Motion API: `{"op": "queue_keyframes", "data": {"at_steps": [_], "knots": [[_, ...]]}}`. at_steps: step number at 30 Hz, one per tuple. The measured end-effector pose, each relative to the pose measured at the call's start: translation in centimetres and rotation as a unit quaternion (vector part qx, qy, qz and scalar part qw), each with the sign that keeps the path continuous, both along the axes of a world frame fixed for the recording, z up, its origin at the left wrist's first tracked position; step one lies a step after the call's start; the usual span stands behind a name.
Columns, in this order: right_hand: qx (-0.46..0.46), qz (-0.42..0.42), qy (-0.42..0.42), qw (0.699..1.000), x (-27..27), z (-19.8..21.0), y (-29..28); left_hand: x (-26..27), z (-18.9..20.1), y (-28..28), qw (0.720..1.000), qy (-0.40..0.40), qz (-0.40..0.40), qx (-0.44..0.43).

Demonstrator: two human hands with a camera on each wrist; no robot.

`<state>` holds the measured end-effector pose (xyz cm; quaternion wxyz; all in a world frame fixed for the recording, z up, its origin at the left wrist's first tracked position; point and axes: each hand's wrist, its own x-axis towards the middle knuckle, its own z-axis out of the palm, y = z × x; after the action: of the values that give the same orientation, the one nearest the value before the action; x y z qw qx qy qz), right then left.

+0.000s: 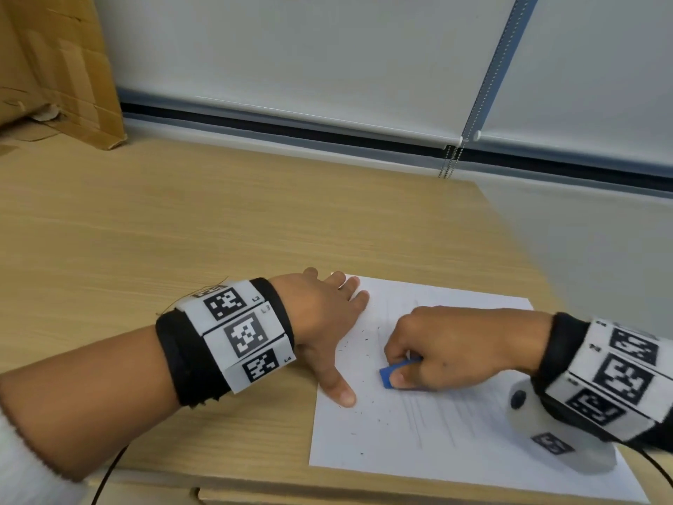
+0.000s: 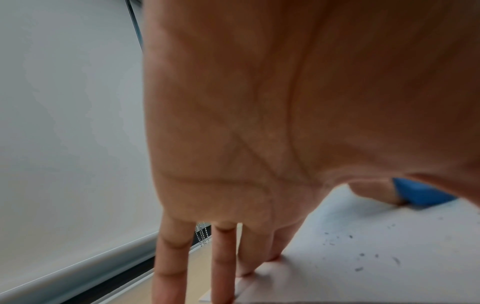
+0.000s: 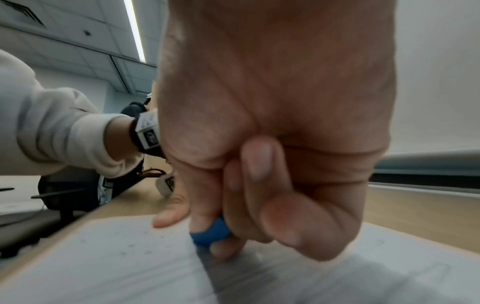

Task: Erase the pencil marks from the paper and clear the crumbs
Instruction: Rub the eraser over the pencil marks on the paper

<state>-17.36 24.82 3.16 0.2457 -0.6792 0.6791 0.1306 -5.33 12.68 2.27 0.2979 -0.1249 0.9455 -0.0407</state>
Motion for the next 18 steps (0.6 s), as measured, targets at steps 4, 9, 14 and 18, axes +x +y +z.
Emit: {"op": "queue_keyframes", "data": {"at_steps": [4,9,14,18], "knots": [[-0.096,-0.056,0.051,0.993,-2.4,-0.4,-3.6,0.2,0.4,0.3,1.0,-0.013,0.007,-0.001],[-0.083,-0.049,0.03,0.995,-3.0,-0.5,-3.4,0.1,0.6,0.4,1.0,-0.018,0.009,0.002],[-0.024,-0.014,0.018,0.999,-2.2,-0.6,-2.6,0.1,0.3,0.3,1.0,-0.014,0.003,-0.005],[-0.103,-0.052,0.012,0.993,-3.5,-1.1,-4.1,0.0,0.5,0.5,1.0,-0.019,0.008,-0.008]]}}
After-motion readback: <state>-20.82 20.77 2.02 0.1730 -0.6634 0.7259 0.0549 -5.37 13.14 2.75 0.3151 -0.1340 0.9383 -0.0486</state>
